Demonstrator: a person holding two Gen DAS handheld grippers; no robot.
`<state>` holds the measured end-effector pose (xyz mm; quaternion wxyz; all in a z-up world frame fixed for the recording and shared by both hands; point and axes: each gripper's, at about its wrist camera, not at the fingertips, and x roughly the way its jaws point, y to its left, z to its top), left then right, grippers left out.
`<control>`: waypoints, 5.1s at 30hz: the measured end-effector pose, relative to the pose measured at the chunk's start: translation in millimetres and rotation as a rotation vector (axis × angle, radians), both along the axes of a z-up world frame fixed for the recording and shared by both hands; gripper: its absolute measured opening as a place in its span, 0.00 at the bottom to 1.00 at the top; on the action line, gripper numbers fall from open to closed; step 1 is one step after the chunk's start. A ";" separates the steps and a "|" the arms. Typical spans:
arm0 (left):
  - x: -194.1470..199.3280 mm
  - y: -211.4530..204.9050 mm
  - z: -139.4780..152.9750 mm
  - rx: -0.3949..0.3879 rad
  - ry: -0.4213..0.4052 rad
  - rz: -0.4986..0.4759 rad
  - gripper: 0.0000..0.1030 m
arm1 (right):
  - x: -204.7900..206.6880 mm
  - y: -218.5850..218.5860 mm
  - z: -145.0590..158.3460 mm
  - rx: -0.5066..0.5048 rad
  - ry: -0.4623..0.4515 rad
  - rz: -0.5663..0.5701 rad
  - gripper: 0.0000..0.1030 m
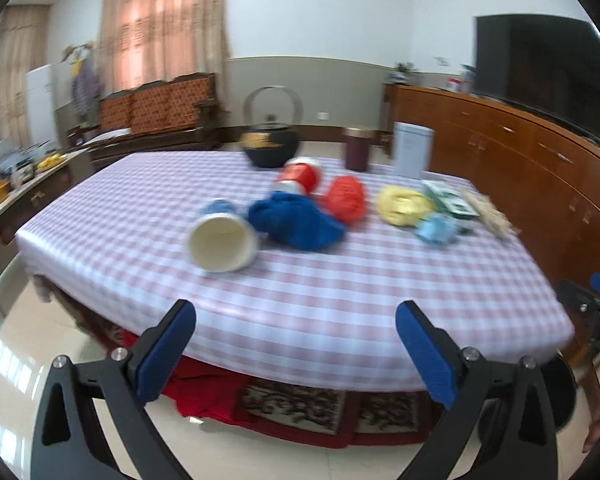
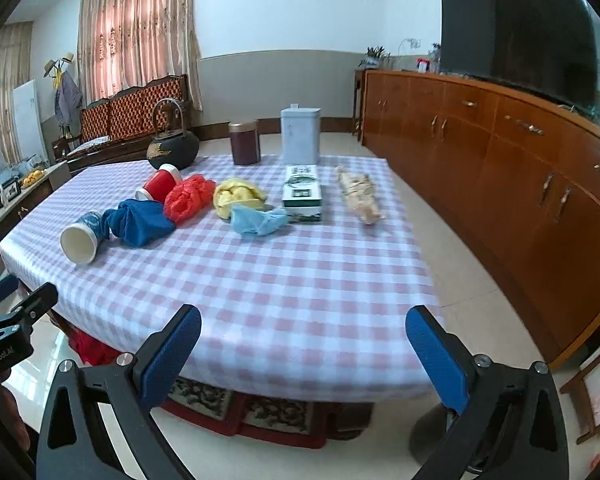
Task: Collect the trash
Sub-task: 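Move both tools back toward the table, then grasp the blue-patterned paper cup with the left tool while the right tool grasps the light blue cloth, then carry the paper cup and light blue cloth in both tools over the black bin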
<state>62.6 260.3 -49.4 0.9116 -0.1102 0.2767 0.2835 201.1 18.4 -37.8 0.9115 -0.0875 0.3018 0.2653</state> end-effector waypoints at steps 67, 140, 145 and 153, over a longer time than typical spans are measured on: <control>47.0 104.2 -24.0 -0.093 -0.001 0.027 0.68 | 105.1 117.5 -54.9 -0.104 0.197 0.045 0.97; 92.6 -263.7 36.4 -0.023 -0.050 -0.762 0.65 | -20.2 -262.6 28.5 0.078 0.022 -0.393 0.12; 100.6 -293.4 24.8 -0.037 -0.025 -0.827 0.65 | -18.7 -292.3 11.4 0.074 0.051 -0.437 0.12; 119.8 -336.8 -0.6 -0.064 0.029 -0.926 0.65 | -9.4 -337.5 -28.4 0.057 0.118 -0.482 0.12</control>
